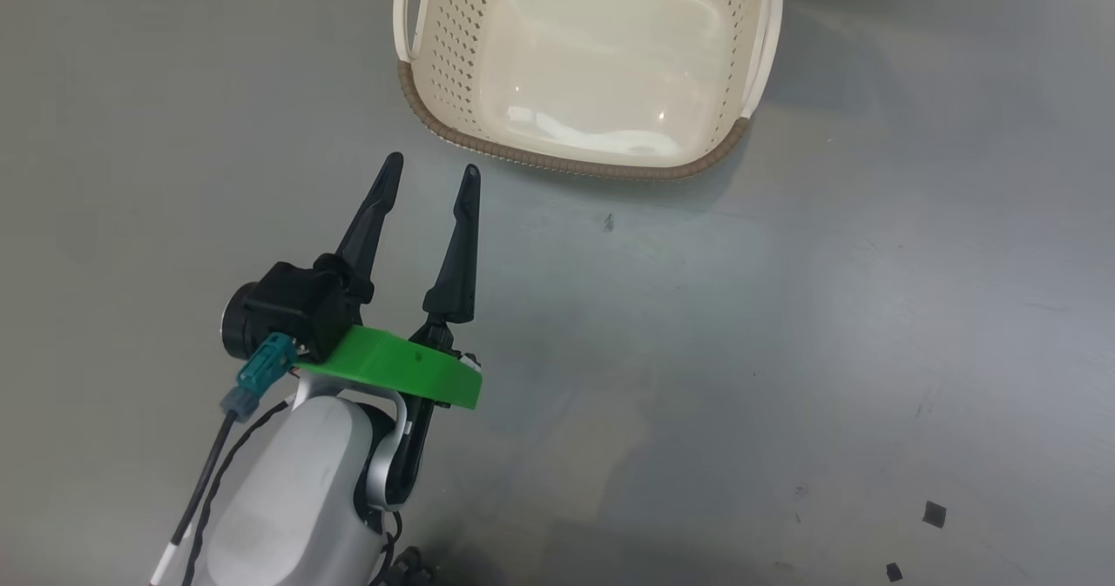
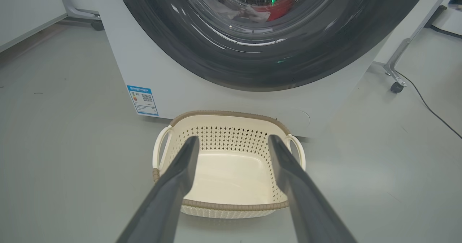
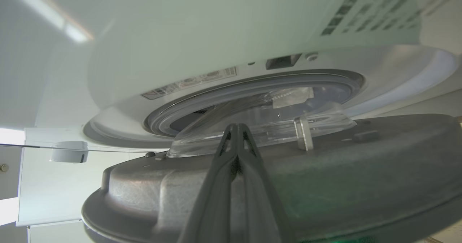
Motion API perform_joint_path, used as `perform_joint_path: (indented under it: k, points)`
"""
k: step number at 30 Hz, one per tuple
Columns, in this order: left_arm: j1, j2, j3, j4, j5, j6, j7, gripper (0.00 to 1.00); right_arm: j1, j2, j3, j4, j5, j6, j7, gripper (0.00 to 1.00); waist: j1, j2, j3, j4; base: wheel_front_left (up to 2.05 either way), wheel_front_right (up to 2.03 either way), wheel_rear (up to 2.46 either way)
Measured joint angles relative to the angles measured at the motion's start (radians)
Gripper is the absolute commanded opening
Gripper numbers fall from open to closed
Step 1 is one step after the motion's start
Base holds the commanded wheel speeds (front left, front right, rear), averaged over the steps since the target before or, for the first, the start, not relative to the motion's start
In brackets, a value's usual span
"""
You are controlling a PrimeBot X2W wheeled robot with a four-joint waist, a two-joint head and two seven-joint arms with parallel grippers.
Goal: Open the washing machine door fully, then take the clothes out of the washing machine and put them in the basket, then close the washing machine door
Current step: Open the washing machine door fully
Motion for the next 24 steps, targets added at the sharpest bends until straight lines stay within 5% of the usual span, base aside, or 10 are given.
perform_joint_path:
  k: [24]
  points:
    - [0.002,0.0,0.022,0.018,0.021,0.0,0.0,1.0,0.112,0.008,0.029,0.031,-0.001,0.0,0.06,0.0,0.0,0.0,-0.089,-0.042,0.0,0.0,0.0]
